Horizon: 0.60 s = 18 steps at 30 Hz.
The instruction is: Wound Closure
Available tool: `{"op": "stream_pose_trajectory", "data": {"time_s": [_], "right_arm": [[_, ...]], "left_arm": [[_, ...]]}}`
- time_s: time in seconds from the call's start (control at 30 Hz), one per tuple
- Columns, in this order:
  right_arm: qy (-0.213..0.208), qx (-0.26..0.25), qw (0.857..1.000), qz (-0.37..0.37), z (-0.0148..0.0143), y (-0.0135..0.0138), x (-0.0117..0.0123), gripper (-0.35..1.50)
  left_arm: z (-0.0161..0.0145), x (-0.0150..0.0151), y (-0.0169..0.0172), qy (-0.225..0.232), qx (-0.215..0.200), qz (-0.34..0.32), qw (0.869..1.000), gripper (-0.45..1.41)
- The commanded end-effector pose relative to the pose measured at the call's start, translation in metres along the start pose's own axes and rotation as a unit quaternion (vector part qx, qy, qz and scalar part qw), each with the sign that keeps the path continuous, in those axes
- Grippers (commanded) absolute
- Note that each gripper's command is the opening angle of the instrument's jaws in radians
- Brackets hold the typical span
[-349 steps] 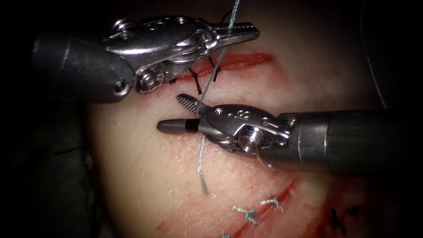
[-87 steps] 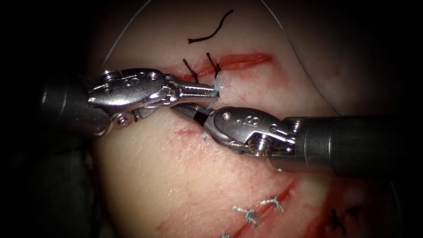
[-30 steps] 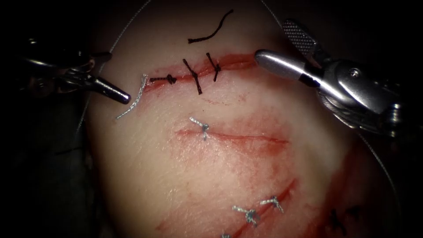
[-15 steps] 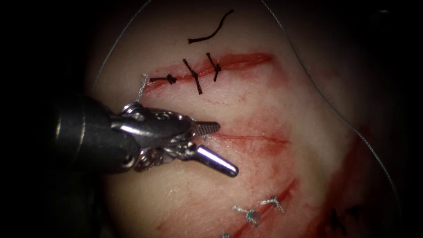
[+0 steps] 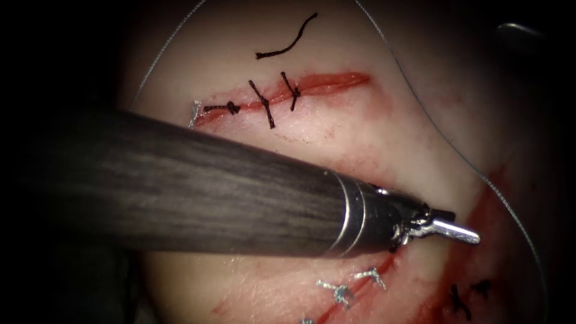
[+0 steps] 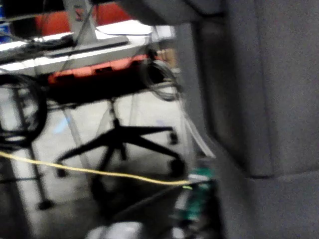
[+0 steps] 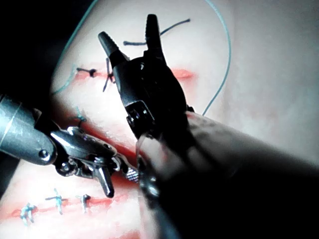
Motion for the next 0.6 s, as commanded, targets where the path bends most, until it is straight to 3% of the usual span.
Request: {"op": "stream_pose_trajectory", "data": {"time_s": [0.03, 0.33, 0.5, 0.6], "right_arm": [[0.001, 0.002, 1.000, 0.000, 0.0008, -0.0004, -0.0002, 1.18], [0.001, 0.001, 1.000, -0.001, 0.0009, -0.0005, -0.0003, 1.18], [0.001, 0.001, 1.000, -0.001, 0.0009, -0.0005, -0.0003, 1.18], [0.001, 0.002, 1.000, -0.001, 0.0009, -0.0005, -0.0003, 1.18]], "left_arm": [[0.0008, 0.0002, -0.0008, 0.004, -0.006, -0.003, 1.000, 0.96], [0.0048, 0.0024, -0.0013, 0.035, -0.059, -0.043, 0.997, 0.86], [0.0051, 0.0021, -0.0006, 0.030, -0.078, -0.056, 0.995, 0.64], [0.0052, 0.0021, -0.0005, 0.030, -0.081, -0.059, 0.994, 0.61]]}}
